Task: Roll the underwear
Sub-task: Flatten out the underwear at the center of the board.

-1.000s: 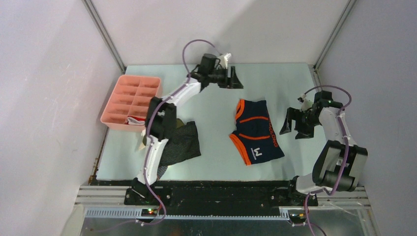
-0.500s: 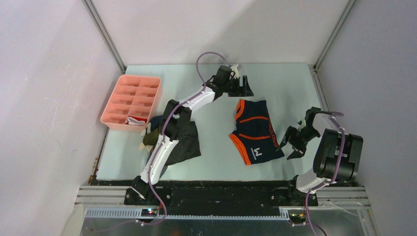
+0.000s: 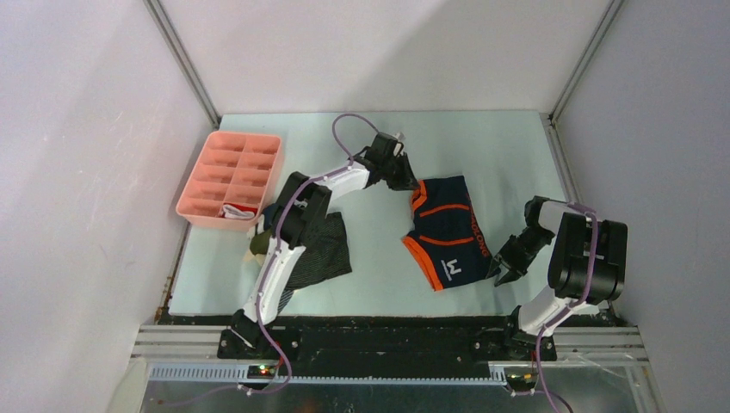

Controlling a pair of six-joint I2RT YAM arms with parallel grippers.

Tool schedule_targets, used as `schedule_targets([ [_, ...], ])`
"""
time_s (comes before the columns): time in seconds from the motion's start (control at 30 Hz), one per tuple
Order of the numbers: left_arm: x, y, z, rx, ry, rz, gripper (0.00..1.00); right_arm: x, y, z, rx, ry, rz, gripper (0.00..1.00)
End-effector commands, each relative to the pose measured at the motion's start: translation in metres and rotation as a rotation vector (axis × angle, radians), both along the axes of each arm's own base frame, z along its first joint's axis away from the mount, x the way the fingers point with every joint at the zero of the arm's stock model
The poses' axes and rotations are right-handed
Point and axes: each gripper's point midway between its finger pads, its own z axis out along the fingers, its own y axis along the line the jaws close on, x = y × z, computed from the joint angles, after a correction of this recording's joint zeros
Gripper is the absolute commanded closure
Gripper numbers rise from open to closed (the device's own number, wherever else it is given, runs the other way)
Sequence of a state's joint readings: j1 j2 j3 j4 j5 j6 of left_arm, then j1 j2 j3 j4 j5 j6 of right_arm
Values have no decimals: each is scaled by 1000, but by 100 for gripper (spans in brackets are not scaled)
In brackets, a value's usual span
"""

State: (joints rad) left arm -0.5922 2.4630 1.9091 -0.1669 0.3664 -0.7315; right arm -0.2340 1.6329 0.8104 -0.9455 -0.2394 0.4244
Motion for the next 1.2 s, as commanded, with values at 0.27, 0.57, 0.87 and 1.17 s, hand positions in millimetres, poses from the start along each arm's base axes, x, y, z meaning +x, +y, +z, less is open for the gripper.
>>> schedule_targets([
  [0.27,-40,67,30,-6,68,44,100,117,-67,11,-269,-379,103,100],
  [0.57,-57,96,57,42,-84,-28,40,175,-81,23,-266,-508,258,76],
  [0.87,13,43,70,-138,-194,-99,36,198,-71,50,-140,-662,262,50],
  [1.17,41,29,46,-161,-139,29,33,225,-83,28,-158,-631,250,61],
])
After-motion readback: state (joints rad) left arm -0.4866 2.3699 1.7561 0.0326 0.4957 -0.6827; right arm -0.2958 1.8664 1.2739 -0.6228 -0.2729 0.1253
